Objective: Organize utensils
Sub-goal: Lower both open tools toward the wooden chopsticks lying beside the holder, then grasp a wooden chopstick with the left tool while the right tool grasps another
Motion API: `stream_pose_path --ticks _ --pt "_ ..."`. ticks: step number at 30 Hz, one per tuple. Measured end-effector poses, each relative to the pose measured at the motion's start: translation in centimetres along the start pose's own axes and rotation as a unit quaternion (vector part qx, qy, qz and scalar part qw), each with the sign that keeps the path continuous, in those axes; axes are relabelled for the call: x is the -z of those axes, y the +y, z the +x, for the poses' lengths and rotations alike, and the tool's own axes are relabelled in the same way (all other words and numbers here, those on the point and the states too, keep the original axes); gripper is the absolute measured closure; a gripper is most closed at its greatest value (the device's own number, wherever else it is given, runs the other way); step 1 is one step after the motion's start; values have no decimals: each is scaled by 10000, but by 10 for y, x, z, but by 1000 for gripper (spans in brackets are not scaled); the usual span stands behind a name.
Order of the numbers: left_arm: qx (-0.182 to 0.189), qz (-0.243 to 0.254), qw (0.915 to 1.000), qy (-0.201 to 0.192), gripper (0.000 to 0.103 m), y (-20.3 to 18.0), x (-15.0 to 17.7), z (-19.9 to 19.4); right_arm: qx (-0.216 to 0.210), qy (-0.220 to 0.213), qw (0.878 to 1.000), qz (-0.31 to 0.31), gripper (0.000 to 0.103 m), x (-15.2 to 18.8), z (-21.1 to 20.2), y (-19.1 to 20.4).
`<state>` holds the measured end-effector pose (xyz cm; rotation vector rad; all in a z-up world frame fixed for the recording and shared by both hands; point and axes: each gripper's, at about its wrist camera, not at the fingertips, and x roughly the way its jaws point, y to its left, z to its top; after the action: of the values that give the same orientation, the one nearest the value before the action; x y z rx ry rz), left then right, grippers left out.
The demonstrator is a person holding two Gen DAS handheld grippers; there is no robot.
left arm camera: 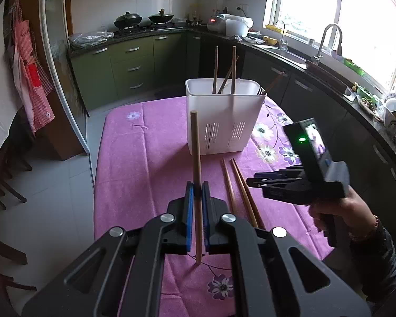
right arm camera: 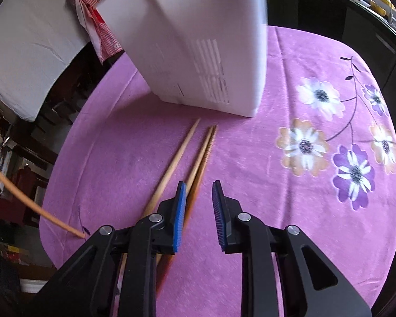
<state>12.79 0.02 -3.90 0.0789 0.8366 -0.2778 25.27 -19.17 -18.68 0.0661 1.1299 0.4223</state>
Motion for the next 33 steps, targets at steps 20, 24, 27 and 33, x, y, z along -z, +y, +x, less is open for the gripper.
stream_pose_path --ticks 20,24,27,33 --pt "73 -31 9999 -101 97 8 9 -7 779 347 9955 -411 89 -7 30 29" --pt "56 -20 9999 -103 97 7 9 -7 790 281 9957 -395 96 -10 31 28" --pt "44 -25 9999 -95 97 7 9 -7 619 85 9975 -336 96 -6 18 25" --pt "19 27 10000 -70 97 4 9 -8 256 -680 9968 -319 96 7 -50 18"
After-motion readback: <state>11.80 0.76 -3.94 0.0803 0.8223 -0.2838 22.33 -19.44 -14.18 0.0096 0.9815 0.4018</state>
